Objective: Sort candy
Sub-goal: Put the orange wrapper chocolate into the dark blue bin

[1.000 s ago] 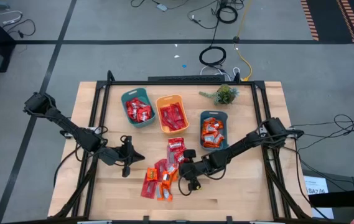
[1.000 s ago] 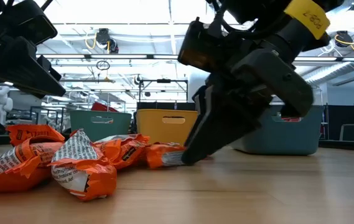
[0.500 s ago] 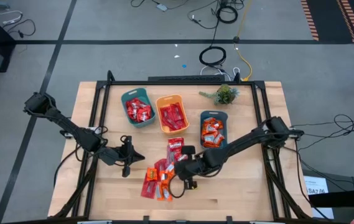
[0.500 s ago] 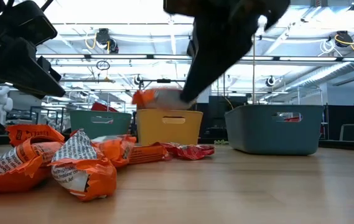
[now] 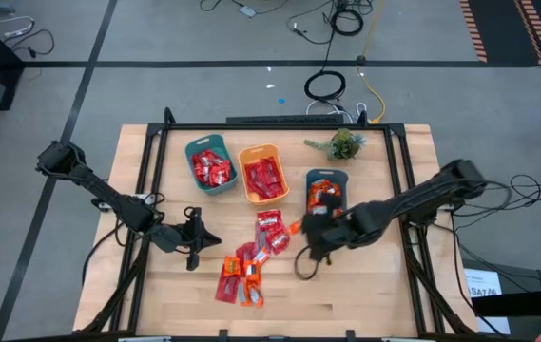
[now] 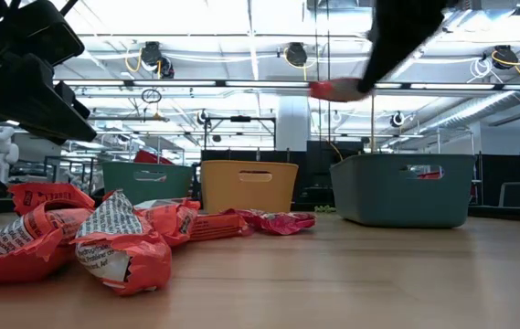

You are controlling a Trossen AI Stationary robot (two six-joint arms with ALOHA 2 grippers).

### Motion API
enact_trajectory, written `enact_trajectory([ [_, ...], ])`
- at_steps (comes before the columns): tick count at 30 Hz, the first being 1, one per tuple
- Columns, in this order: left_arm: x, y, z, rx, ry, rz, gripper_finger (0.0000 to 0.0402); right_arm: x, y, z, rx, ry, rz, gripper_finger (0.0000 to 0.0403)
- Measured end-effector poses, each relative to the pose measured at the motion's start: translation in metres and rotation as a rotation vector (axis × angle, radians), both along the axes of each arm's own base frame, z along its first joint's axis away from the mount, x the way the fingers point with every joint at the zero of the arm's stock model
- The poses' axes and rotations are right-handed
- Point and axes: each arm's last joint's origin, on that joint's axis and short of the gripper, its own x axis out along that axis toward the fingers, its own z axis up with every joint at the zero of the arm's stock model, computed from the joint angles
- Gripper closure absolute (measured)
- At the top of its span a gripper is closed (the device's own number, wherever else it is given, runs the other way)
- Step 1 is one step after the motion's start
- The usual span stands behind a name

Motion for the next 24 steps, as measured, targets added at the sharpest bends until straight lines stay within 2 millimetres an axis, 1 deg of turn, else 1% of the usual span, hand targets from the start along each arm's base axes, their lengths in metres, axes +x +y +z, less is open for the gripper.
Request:
enact_trajectory([
  [3, 0.000, 0.000, 0.000, 0.000, 0.000, 0.000, 0.0374, -0.028, -0.018, -0.004, 0.019, -0.026, -0.090, 0.0403],
  [5, 0.000, 0.000, 0.000, 0.000, 0.000, 0.000, 0.0374, -0.043, -0.028, -0.011, 0.049, -0.062, -0.150, 0.0403],
  [7, 0.000, 0.000, 0.000, 0.000, 0.000, 0.000, 0.0374, -0.055, -0.038, -0.020, 0.080, -0.096, -0.207, 0.0403],
  [10, 0.000, 0.000, 0.000, 0.000, 0.000, 0.000, 0.0374, -0.068, -0.052, -0.036, 0.094, -0.141, -0.286, 0.0399],
  [13, 0.000, 0.000, 0.000, 0.000, 0.000, 0.000, 0.0374, -0.075, -0.062, -0.052, 0.094, -0.158, -0.366, 0.0391],
  [16, 0.000, 0.000, 0.000, 0.000, 0.000, 0.000, 0.0374, -0.080, -0.068, -0.063, 0.114, -0.134, -0.424, 0.0378],
  [19, 0.000, 0.000, 0.000, 0.000, 0.000, 0.000, 0.0374, -0.081, -0.069, -0.066, 0.150, -0.122, -0.440, 0.0358],
  [24, 0.000, 0.000, 0.000, 0.000, 0.000, 0.000, 0.0374, -0.080, -0.069, -0.065, 0.145, -0.124, -0.428, 0.0305],
])
